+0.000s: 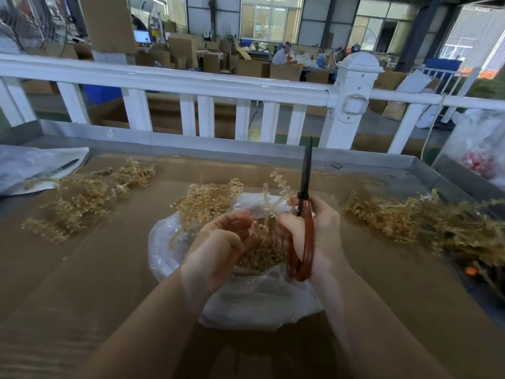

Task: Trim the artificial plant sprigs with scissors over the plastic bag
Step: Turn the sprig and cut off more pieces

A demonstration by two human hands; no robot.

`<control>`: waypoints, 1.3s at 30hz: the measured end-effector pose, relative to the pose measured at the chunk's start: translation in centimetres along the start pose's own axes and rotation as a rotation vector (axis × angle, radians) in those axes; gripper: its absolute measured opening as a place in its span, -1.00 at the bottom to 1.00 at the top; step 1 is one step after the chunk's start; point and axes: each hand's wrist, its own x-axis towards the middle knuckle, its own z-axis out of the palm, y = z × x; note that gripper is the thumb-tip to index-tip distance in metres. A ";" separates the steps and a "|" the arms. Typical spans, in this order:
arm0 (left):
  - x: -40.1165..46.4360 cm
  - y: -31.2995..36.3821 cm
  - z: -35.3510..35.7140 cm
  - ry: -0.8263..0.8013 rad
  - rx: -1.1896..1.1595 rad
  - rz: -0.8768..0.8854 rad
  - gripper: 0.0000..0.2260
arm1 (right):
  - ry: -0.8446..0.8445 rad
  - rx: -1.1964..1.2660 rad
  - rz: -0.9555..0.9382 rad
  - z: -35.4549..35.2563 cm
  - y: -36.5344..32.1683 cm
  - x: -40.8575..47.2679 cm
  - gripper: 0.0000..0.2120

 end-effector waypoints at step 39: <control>0.6 0.9 -0.2 0.170 -0.127 0.267 -0.75 | -0.281 -0.831 -0.346 -1.0 3.4 -2.8 -0.69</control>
